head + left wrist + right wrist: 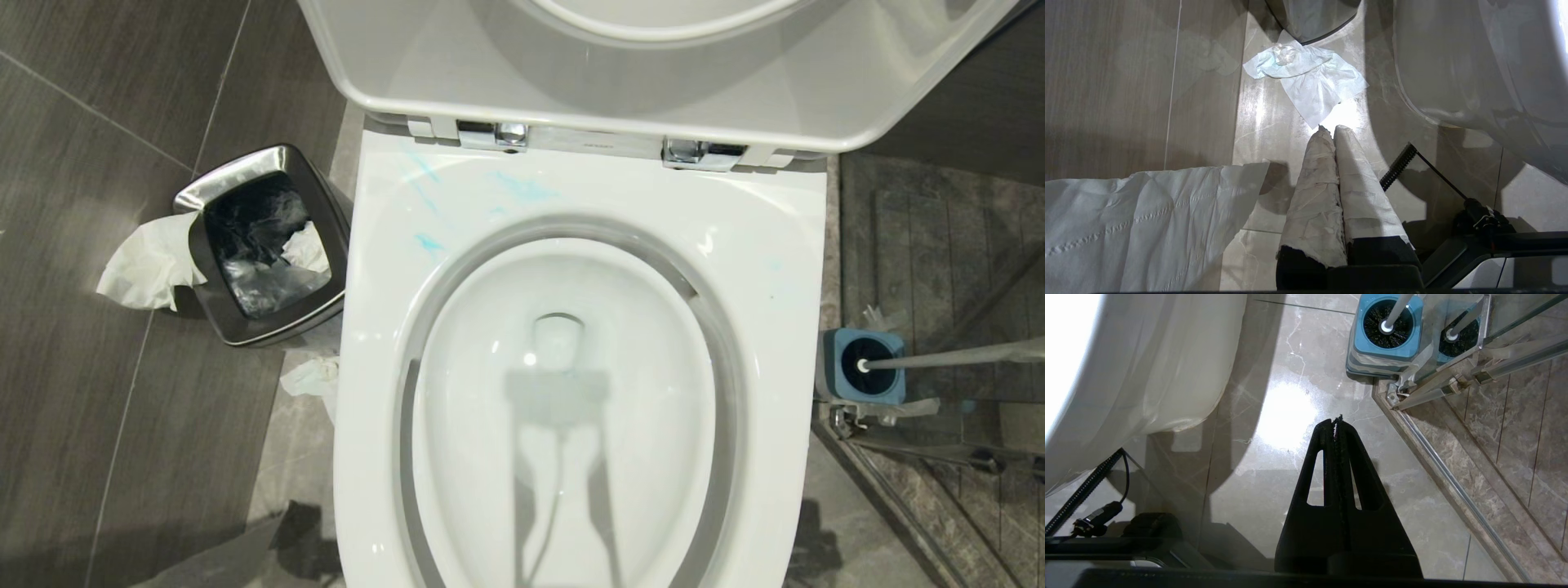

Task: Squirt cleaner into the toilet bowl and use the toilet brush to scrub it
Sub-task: Pour in the cleaning agent

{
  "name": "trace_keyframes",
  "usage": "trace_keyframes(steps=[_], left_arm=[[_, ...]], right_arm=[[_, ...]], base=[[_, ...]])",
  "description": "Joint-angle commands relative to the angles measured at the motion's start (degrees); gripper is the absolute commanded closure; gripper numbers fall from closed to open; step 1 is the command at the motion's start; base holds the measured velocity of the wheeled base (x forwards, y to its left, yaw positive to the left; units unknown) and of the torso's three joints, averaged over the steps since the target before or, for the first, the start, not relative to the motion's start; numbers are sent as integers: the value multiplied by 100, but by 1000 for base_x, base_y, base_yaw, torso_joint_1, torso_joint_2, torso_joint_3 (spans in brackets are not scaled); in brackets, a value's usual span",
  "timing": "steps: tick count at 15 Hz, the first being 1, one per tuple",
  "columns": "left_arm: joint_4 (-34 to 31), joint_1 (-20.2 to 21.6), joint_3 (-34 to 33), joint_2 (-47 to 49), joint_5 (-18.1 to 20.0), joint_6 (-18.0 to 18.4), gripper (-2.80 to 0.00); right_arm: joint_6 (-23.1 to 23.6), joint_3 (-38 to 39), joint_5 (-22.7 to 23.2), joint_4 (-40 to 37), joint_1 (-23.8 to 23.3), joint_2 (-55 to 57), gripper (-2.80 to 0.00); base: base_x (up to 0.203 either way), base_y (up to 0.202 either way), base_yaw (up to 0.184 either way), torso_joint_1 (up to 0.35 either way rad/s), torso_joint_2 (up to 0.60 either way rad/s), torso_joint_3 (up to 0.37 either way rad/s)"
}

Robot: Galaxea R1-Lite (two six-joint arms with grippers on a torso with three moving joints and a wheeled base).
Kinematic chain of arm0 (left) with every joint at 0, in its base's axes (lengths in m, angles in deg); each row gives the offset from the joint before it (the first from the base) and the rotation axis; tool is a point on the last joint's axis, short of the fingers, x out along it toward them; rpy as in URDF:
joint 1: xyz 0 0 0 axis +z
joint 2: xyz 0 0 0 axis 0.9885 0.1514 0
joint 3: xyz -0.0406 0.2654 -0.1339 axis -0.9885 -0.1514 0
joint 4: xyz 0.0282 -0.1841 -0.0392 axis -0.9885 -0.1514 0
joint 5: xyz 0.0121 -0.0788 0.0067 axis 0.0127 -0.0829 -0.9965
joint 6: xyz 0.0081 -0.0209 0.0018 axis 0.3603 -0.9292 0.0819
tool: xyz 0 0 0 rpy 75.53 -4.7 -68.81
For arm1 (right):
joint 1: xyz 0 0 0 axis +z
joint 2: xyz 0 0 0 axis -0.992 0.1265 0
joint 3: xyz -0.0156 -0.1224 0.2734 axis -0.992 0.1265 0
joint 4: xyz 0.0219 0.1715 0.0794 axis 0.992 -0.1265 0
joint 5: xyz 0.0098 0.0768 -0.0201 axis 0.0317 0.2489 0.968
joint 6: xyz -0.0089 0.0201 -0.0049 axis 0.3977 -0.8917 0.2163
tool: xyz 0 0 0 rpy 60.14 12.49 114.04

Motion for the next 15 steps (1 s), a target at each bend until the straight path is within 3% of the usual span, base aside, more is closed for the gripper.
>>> trace_keyframes(steps=[1, 6, 10, 12, 15], left_arm=[[3, 0, -9, 9, 0, 0, 0], [3, 0, -9, 9, 0, 0, 0], [3, -3, -9, 9, 0, 0, 0], [3, 0, -9, 9, 0, 0, 0], [3, 0, -9, 9, 0, 0, 0]], right_arm=[[0, -194, -3, -94, 0, 4, 0], [-9, -1944, 25, -2069, 0, 634, 0], [-55, -2494, 69, -2232, 0, 2685, 0], [-167, -2614, 85, -1388, 0, 4013, 0], [-262, -2394, 91, 1134, -4, 5795, 0]], base=[[0, 0, 0, 0, 0, 0], [0, 0, 0, 0, 0, 0], [0, 0, 0, 0, 0, 0], [0, 0, 0, 0, 0, 0], [0, 0, 0, 0, 0, 0]])
